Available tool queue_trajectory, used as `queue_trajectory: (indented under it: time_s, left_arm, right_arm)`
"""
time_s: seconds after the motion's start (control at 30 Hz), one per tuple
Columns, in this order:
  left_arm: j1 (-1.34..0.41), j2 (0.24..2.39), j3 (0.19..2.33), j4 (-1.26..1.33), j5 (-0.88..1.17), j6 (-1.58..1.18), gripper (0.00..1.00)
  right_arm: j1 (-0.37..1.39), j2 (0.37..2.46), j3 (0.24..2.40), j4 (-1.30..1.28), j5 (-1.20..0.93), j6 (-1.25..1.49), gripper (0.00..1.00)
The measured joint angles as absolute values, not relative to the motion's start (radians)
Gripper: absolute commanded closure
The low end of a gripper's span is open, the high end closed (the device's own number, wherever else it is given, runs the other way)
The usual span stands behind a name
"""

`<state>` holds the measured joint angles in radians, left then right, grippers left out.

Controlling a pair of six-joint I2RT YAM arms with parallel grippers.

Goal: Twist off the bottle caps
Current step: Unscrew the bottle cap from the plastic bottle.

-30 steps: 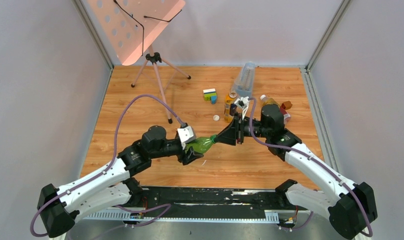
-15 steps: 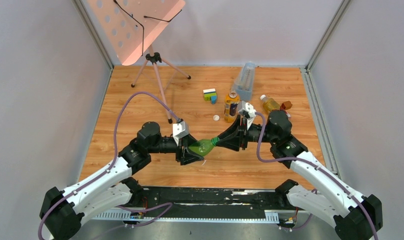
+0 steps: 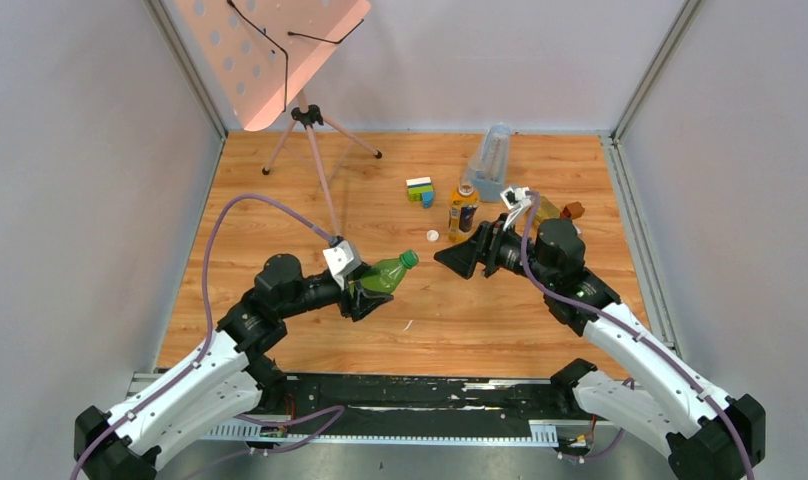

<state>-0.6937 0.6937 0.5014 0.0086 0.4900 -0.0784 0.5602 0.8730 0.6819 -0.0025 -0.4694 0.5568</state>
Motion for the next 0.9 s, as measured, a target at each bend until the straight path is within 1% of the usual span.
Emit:
queue_trajectory:
  time_s: [0.2, 0.5, 0.7, 0.9]
  left_arm:
    - [-0.732, 0.621, 0.488, -0.013, 0.355, -0.021, 1.00]
    - [-0.810, 0.676, 0.485, -0.042, 0.168, 0.061, 1.00]
    - [-0.875, 0.680, 0.462, 0.010, 0.066, 0.088, 1.00]
    - [-0.891, 0.693, 0.432, 0.066, -0.015, 0.133, 1.00]
  right_arm:
    - [0.553, 0.898, 0.701, -0.024, -0.412, 0.683, 0.21]
    - [0.546, 0.892, 0.701, -0.050, -0.325, 0.770, 0.21]
    - [0.540, 0.900, 0.709, -0.070, -0.341, 0.802, 0.21]
    - [0.535, 0.926, 0.723, -0.104, -0.349, 0.831, 0.22]
